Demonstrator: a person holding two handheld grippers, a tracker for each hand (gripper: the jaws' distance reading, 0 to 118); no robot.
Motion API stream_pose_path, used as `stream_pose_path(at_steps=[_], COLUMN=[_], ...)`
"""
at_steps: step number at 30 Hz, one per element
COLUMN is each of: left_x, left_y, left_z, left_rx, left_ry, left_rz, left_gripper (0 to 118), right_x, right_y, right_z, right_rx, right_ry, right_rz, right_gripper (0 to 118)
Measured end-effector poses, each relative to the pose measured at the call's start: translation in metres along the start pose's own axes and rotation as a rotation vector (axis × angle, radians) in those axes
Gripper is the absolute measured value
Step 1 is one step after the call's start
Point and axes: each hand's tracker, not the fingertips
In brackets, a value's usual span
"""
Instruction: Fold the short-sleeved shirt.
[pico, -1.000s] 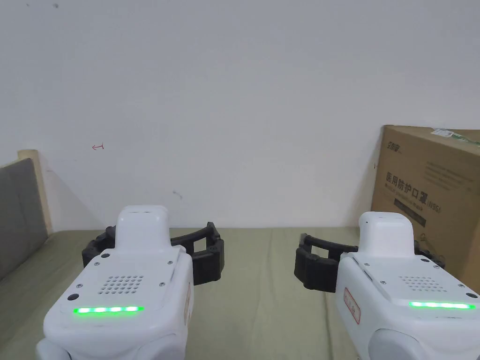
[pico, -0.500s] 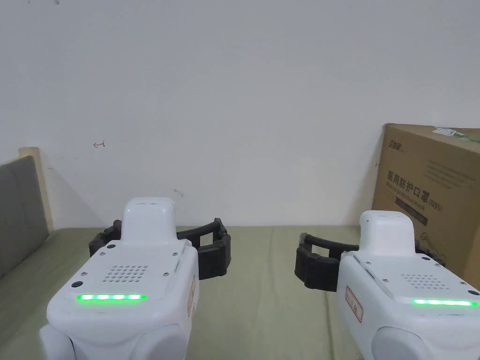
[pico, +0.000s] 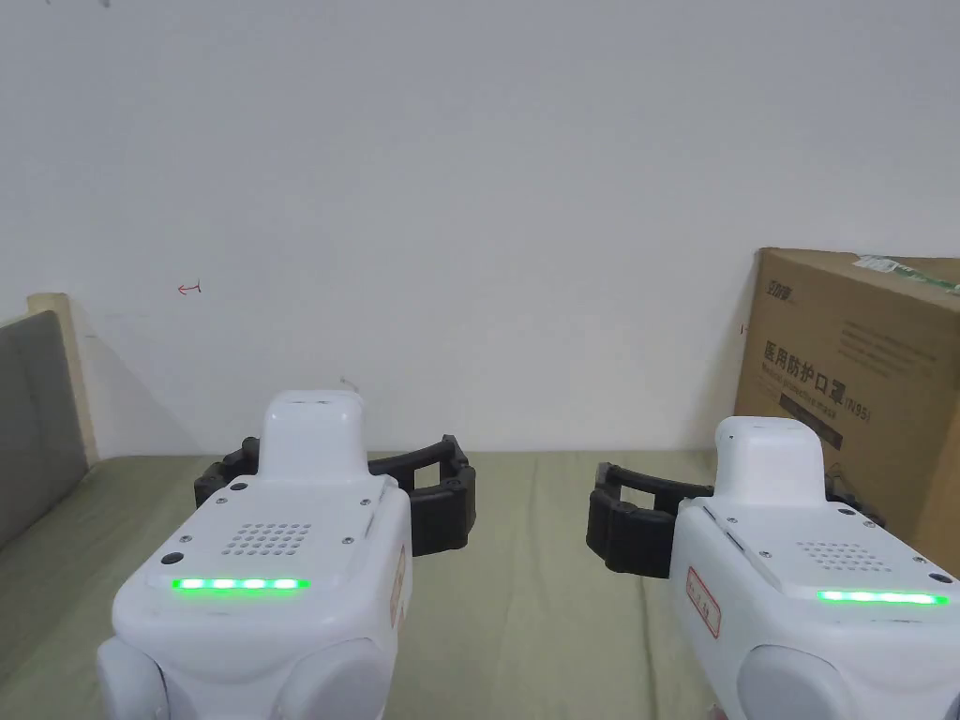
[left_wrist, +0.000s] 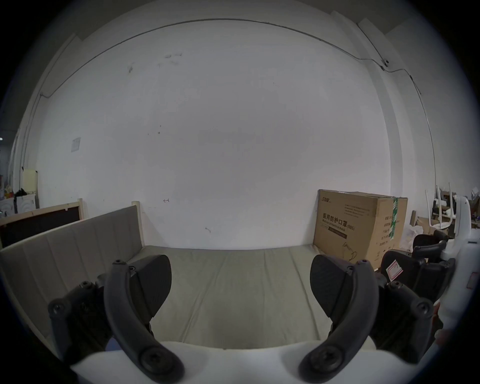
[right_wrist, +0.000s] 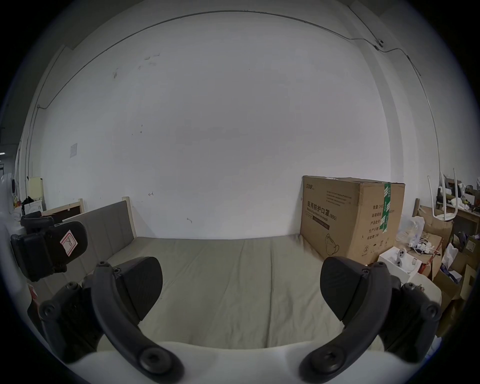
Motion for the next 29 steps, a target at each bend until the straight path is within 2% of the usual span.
stream_pose_path(at_steps=[6, 15, 18, 22, 29], left_x=[0.0006, -0.0004, 0.0012, -0.0070, -0.0006], left_y=[0.0024, 0.0038, 0.0016, 0.0002, 0.0004], left_z=[0.0029, 0.0054, 0.0025, 0.0032, 0.0031], left_rx=[0.011, 0.007, 0.000, -0.003, 0.001], left_ry=[0.017, -0.007, 0.049, 0.020, 0.044], left_rz=[-0.005, 0.003, -0.016, 0.037, -0.014], left_gripper=[110, 110, 110, 110, 110], right_x=[0.0003, -0.0020, -0.0036, -0.0034, -0.0020], right_y=[0.0000, -0.0003, -0.0007, -0.0010, -0.0016], right_z=[0.0029, 0.0021, 0.0015, 0.0013, -0.0014], right_rx=[0.002, -0.008, -0.009, -0.010, -0.018], right_ry=[-0.012, -0.008, -0.012, -0.010, -0.013], right_rz=[0.020, 0.005, 0.009, 0.002, -0.009], right_gripper=[118, 118, 118, 118, 118])
